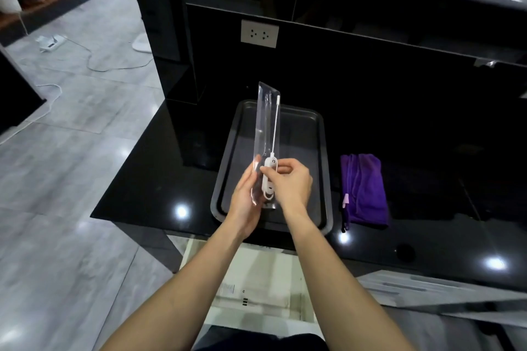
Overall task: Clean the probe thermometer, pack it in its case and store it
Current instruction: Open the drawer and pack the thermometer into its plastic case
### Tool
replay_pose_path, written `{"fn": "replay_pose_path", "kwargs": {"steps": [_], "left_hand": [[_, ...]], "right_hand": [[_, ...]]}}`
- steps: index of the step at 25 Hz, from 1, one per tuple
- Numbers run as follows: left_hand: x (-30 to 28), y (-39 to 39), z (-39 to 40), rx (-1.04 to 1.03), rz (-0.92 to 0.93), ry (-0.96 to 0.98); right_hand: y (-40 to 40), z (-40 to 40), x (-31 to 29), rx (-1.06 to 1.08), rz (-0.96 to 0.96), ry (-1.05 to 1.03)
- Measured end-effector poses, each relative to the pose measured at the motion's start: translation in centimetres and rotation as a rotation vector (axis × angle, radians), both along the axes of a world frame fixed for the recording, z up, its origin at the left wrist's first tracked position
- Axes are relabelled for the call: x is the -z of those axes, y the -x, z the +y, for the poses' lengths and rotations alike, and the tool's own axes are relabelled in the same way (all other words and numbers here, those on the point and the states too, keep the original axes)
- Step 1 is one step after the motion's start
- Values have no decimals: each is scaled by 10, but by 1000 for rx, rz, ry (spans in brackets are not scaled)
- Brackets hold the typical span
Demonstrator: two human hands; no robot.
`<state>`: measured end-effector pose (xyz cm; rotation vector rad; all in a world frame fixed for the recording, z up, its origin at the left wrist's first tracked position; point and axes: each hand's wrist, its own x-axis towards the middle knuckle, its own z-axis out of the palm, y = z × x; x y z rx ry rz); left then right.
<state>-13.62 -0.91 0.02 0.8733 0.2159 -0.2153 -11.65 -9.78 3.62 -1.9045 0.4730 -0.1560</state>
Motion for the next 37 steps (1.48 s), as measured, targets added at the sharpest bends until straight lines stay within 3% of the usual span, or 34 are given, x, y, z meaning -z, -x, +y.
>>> {"fn": "replay_pose_path", "kwargs": {"steps": [11, 21, 29, 34, 37], "left_hand": [[12, -2, 10, -33, 78, 225], [10, 5, 13, -6, 76, 269], [6, 14, 47, -116, 103, 253], [8, 21, 82, -155, 135, 266], [11, 25, 96, -148, 154, 256]], "right_hand": [[17, -4, 11, -161, -63, 85], [23, 0, 15, -102, -86, 59], [70, 13, 43, -116, -256, -187], [127, 28, 109, -426, -159, -22], [140, 33, 162, -639, 173, 186]]}}
